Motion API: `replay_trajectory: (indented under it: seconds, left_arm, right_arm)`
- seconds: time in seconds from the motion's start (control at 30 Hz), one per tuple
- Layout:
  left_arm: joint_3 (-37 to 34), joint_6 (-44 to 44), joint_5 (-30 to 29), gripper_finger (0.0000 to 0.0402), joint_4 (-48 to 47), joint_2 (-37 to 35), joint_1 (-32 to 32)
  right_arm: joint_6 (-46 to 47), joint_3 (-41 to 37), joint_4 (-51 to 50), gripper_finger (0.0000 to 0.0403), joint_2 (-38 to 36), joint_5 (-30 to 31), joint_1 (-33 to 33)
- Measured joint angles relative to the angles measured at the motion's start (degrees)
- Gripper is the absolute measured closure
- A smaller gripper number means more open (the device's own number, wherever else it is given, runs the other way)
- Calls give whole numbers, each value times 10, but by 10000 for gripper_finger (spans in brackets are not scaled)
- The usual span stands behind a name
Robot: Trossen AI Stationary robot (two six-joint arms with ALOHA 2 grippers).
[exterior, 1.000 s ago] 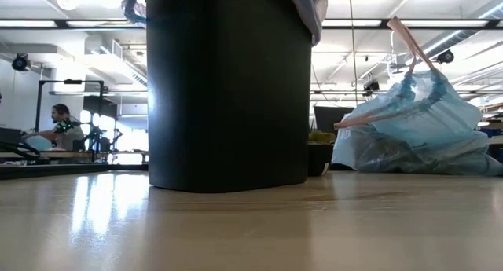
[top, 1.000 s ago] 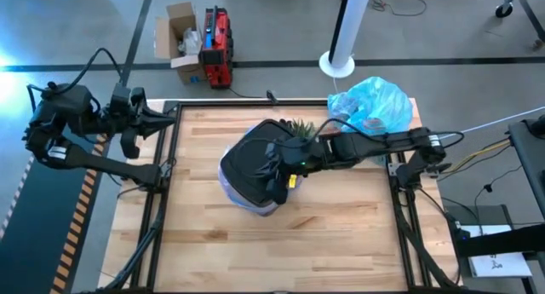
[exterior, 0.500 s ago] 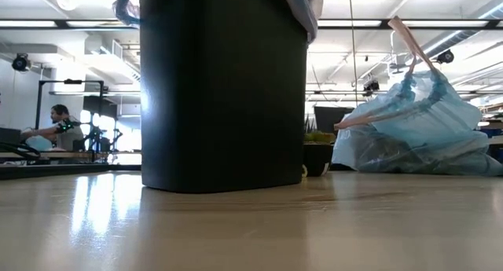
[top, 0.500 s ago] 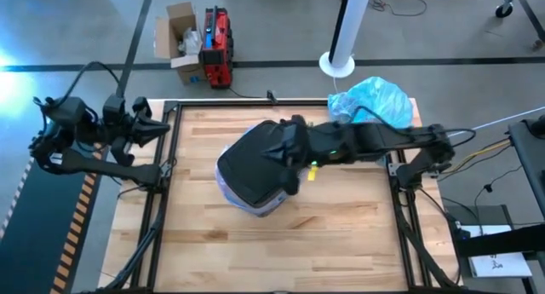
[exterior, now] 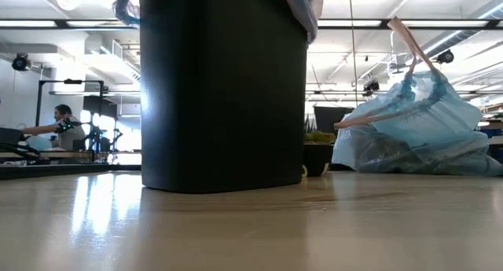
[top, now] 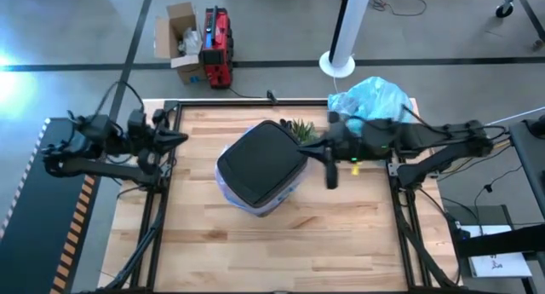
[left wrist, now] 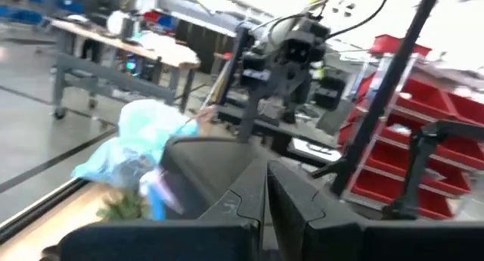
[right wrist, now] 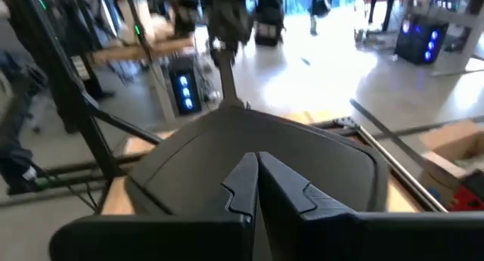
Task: Place trash/remove bag and relplace
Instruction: Return to Home Position
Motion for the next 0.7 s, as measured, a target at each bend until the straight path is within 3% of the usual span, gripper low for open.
replay_trajectory:
  seconds: [0.27,0.4,0.53,0.7]
  left_arm:
    - [-111,-56,-109,393,-1,-26,0]
    - [-140,-24,-143,394,-16,-24,0]
    - [-156,-4,-126,400,-14,-23,0]
    - [-208,54,-94,399,39,-28,0]
  right_arm:
    - [79,-220,99,403,-182,-7,0]
    - [142,-272,26,403,-264,-14,0]
    - [162,-298,-37,403,-325,-31,0]
    - [7,-360,45,403,-400,-72,0]
